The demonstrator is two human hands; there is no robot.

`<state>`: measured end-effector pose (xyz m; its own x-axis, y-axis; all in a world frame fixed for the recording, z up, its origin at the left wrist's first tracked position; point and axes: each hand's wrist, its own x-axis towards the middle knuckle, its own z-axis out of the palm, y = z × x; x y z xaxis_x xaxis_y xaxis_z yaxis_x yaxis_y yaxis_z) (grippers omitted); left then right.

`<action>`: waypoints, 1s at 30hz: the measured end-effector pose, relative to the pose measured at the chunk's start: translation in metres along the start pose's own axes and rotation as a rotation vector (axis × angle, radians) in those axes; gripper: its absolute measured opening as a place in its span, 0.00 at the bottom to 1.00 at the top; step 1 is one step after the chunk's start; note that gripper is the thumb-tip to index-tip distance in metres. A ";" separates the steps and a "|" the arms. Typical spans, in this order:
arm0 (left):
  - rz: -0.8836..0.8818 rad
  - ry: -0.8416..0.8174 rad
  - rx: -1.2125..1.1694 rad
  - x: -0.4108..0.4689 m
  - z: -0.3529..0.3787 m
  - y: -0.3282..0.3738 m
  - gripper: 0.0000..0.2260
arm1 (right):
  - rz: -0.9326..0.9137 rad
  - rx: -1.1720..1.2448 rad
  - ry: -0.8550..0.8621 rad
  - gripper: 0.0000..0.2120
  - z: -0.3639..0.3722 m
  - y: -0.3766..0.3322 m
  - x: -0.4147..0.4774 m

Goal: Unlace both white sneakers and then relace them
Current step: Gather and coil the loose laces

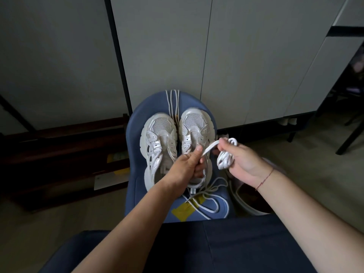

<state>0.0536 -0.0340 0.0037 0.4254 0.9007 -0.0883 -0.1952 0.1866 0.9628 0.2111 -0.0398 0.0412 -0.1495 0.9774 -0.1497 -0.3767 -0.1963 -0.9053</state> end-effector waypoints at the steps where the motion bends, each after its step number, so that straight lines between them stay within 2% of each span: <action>1: -0.006 -0.015 -0.001 -0.001 0.004 -0.003 0.18 | -0.001 0.069 -0.025 0.10 0.000 -0.001 0.002; 3: -0.006 -0.023 0.014 -0.003 0.010 -0.010 0.18 | 0.043 0.216 -0.079 0.12 -0.001 -0.002 0.004; 5: -0.005 -0.012 0.053 -0.004 0.014 -0.016 0.18 | 0.092 0.314 -0.047 0.16 -0.002 -0.001 0.005; 13: -0.086 0.040 0.186 -0.013 0.013 -0.050 0.20 | 0.320 0.093 0.035 0.20 -0.032 -0.001 0.010; 16: -0.129 -0.003 0.352 -0.016 0.016 -0.079 0.20 | 0.359 0.019 0.047 0.15 -0.057 0.006 0.002; 18: -0.079 -0.104 0.620 -0.015 0.014 -0.098 0.20 | 0.377 0.048 0.092 0.16 -0.077 0.023 -0.006; 19: -0.060 -0.158 0.748 -0.015 0.012 -0.106 0.21 | 0.386 0.074 0.117 0.17 -0.087 0.034 -0.011; 21: -0.045 -0.236 0.941 -0.013 0.009 -0.121 0.35 | 0.405 0.131 0.156 0.18 -0.102 0.058 -0.019; 23: -0.003 -0.253 1.126 -0.009 0.008 -0.131 0.49 | 0.426 0.177 0.171 0.17 -0.110 0.079 -0.025; 24: 0.020 -0.233 1.186 -0.007 0.008 -0.135 0.51 | 0.431 0.196 0.172 0.17 -0.113 0.087 -0.027; 25: 0.043 -0.200 1.215 -0.005 0.009 -0.138 0.51 | 0.430 0.216 0.167 0.16 -0.115 0.093 -0.029; 27: 0.099 -0.097 1.161 0.000 0.011 -0.143 0.43 | 0.419 0.265 0.150 0.16 -0.119 0.103 -0.031; 30: 0.183 0.067 1.000 0.005 0.015 -0.150 0.18 | 0.409 0.339 0.113 0.17 -0.125 0.112 -0.029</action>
<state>0.0979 -0.0634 -0.1373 0.4065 0.9085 0.0971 0.5885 -0.3416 0.7327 0.2874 -0.0803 -0.1055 -0.2531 0.8149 -0.5214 -0.5849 -0.5582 -0.5885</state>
